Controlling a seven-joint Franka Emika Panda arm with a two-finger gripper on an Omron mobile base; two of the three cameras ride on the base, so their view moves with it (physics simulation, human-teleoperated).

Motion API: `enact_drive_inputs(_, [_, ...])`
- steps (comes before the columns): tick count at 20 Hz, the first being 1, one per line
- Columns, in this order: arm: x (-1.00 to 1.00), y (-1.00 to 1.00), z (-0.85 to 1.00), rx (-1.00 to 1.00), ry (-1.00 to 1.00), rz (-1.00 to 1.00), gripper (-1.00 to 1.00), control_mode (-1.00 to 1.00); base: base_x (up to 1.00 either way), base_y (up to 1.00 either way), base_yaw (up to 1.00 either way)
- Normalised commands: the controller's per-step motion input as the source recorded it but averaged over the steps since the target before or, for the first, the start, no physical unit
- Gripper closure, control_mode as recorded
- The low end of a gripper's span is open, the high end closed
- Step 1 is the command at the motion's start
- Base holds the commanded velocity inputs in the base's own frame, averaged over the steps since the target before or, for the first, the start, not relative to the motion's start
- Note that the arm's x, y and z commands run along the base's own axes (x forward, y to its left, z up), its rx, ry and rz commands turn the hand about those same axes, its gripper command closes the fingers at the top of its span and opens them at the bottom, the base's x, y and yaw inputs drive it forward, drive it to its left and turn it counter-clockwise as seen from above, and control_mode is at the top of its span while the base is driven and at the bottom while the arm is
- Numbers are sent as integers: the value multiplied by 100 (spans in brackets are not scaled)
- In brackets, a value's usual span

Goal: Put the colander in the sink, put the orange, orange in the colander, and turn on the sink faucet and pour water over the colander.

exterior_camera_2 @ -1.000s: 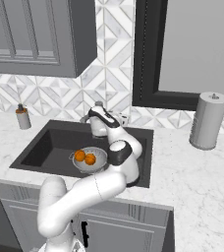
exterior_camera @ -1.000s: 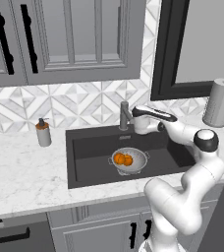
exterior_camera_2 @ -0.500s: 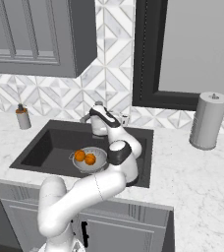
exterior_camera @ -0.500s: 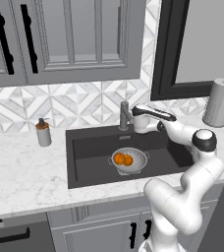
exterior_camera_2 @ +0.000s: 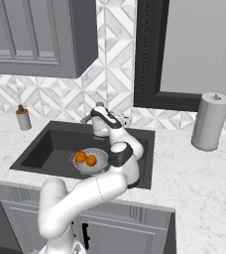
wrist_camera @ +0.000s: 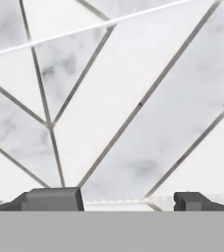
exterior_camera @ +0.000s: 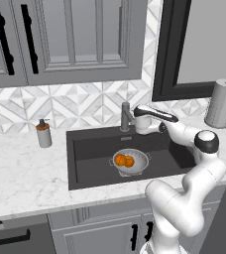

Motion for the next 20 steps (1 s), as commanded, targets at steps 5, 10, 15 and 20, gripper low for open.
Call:
enact_drive_inputs(5, [0, -69, 0, 0, 0, 0, -100, -100, 0, 0, 0])
enact_drive_inputs(10, [0, -90, 0, 1, 0, 0, -100, -100, 0, 0, 0])
enact_drive_inputs(15, [0, -99, 0, 3, 0, 1, -100, -100, 0, 0, 0])
enact_drive_inputs(20, [0, -99, 0, 4, 0, 2, -100, -100, 0, 0, 0])
